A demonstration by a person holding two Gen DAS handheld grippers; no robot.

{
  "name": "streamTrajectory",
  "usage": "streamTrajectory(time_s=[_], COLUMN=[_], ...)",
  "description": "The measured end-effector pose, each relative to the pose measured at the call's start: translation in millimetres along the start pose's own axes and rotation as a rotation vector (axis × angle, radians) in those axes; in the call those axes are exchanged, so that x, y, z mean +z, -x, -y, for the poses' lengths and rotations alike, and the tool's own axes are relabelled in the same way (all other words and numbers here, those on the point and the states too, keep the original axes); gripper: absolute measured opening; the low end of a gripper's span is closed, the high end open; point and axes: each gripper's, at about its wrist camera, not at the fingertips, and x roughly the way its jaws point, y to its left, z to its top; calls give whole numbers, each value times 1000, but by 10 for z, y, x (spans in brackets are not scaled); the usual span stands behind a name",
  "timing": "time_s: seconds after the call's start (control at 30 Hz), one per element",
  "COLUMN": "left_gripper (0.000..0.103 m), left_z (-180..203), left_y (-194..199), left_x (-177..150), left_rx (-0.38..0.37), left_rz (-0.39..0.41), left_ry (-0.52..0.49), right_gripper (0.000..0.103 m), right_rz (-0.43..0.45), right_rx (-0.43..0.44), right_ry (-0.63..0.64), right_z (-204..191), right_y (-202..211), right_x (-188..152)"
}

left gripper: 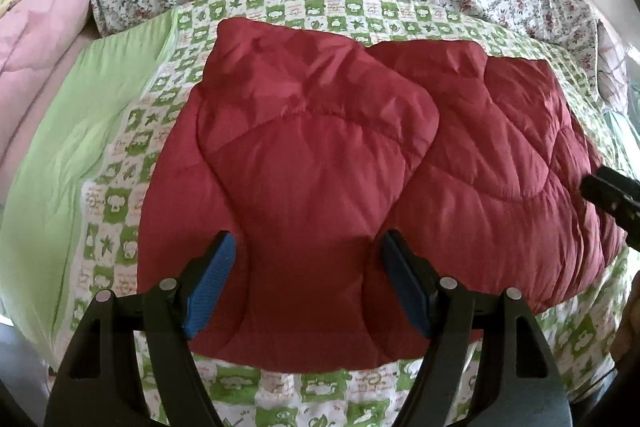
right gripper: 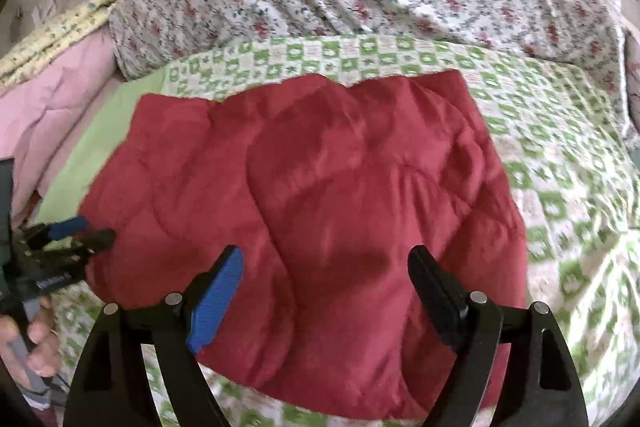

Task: Fold large clothes

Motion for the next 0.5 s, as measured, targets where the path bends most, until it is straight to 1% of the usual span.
streamTrajectory(time_s=[0.1,0.23,0.27,0.4,0.5], left_gripper=[75,76,77,77,78], left_z=[11,10,18,49,55], left_y=[-87,-273,-295,-361,-405], left_x=[117,258,283,340,353], left_rx=[-5,-13,-5,14,21], left_rz=[-7,-40,-41,-41,-41], left_ry=[-6,-2,-3,-15,-18], right_gripper=[85,85,85,85,85], right_rz=[-32,-77,-81,-79,-79], right_rx=[20,-15,-16,-35,-37], right_ry=[4,-40,-57,-97,-102], right_z=[-45,101,153,337,368], right_y=[-205,-506,-551,-671,-719], right_x=[121,220,231,256,247])
